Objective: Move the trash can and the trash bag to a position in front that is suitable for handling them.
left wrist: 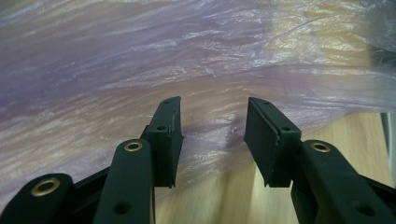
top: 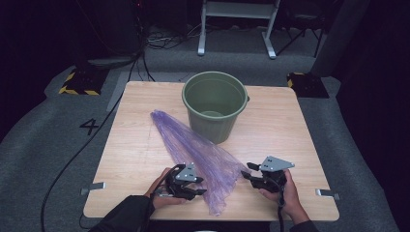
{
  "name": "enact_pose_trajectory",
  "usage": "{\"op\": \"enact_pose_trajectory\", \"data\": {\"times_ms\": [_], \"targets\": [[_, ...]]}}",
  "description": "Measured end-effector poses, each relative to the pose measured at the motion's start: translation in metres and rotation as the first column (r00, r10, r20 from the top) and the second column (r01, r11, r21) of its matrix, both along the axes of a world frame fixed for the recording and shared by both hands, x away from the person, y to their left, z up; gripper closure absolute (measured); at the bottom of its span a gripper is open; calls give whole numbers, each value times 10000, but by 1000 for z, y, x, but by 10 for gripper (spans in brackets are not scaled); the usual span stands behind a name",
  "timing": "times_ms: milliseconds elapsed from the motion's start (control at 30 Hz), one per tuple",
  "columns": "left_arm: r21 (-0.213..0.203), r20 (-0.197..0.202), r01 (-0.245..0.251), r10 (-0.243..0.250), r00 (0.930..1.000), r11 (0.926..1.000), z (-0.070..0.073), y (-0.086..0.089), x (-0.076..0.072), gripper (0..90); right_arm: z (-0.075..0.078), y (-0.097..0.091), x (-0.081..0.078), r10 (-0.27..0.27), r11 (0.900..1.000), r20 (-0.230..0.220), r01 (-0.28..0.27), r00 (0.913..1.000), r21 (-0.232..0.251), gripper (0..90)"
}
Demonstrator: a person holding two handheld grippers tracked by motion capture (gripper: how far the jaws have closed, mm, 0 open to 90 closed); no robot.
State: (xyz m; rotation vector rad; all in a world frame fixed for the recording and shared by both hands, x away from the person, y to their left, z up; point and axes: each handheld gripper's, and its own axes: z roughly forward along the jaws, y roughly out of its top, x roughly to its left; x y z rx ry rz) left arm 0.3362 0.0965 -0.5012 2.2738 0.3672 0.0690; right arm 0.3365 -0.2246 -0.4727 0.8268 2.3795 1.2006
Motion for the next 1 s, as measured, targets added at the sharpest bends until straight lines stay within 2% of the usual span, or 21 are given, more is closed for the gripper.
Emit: {"op": "enact_pose_trajectory", "data": {"times_ms": [100, 167, 233, 300, 433, 500, 533, 600, 667, 733, 800, 867, 933, 1000], "targets": [[-106, -62, -116, 115, 9999, 9999, -1, -8, 5, 577, 8, -3, -2, -54, 9986, -18, 55, 10000, 520, 356], [-115, -72, -114, 114, 9999, 9999, -1, -13, 8, 584, 13, -1, -4, 114, 9964, -26, -111, 9999, 839, 237], [-144, -94, -159, 158, 9998, 9998, -1, -17, 13, 589, 15, 4, -6, 387, 9945, -99, -375, 9992, 977, 238], [-173, -131, -262, 260, 9996, 9995, -1, -21, 17, 592, 16, 12, -9, 751, 9928, -106, -738, 9971, 943, 193], [-173, -46, -443, 442, 9990, 9989, -1, -31, 24, 595, 12, 31, -9, 986, 9932, -266, -967, 9948, 653, 175], [-159, -29, -478, 477, 9989, 9987, -1, -34, 25, 594, 8, 38, -7, 967, 9948, -323, -955, 9948, 345, 174], [-151, -15, -473, 473, 9989, 9988, -1, -35, 25, 593, 5, 40, -3, 807, 9965, -393, -798, 9960, 236, 208], [-116, -27, -522, 521, 9986, 9986, -1, -35, 25, 554, -2, 40, 3, 672, 9977, -563, -669, 9962, 74, 377], [-156, -93, -575, 574, 9983, 9982, -1, -33, 25, 471, -10, 41, 8, 614, 9970, -633, -642, 9961, -430, 524], [-237, -120, -376, 373, 9992, 9990, -1, -32, 25, 401, -16, 42, 11, 642, 9955, -728, -690, 9953, -654, 663], [-139, -128, -497, 495, 9987, 9987, -1, -29, 24, 324, -20, 41, 13, 520, 9942, -676, -581, 9964, -906, 775], [-77, -220, -611, 609, 9979, 9981, -1, -24, 24, 263, -21, 37, 15, 529, 9949, -669, -583, 9964, -826, 849], [-103, -294, -755, 752, 9967, 9971, 0, -16, 23, 227, -22, 32, 16, 345, 9946, -559, -397, 9978, -956, 872], [82, -200, -960, 961, 9952, 9953, 2, -8, 20, 170, -24, 25, 20, 87, 9959, -596, -140, 9982, -894, 878]]}}
